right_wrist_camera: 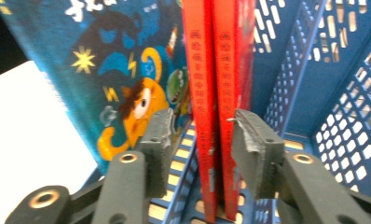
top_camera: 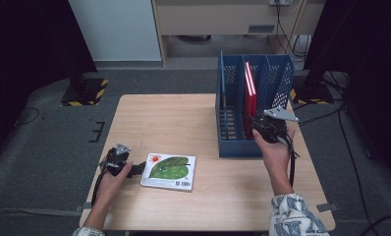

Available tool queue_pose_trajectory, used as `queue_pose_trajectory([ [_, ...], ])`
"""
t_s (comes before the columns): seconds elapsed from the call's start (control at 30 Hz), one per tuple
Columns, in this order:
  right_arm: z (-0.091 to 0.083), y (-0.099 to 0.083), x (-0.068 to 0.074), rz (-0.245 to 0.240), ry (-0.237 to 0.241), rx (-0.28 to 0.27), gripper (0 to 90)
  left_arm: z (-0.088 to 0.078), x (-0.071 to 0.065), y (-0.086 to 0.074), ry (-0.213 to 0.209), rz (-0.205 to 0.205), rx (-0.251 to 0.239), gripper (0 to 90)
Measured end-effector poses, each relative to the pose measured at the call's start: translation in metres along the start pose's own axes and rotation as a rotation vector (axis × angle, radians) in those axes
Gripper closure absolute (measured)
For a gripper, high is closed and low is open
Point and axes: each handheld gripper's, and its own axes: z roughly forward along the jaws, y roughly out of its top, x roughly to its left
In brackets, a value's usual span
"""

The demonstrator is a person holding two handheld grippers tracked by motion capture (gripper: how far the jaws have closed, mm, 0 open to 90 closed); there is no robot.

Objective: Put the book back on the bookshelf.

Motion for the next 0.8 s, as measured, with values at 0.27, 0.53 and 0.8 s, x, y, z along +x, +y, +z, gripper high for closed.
queue_pose_trajectory([
  [0.27,-0.003,-0.003,0.01,0.001,0.079,0.014,41.9,0.0,0.0,0.0,0.0,0.0,0.0,0.7],
  [0.53,-0.005,-0.011,0.024,-0.028,0.13,0.034,31.5,0.0,0.0,0.0,0.0,0.0,0.0,0.7],
  [0.8,-0.016,-0.021,0.044,-0.056,0.207,0.057,22.1,0.0,0.0,0.0,0.001,-0.001,0.0,0.7],
])
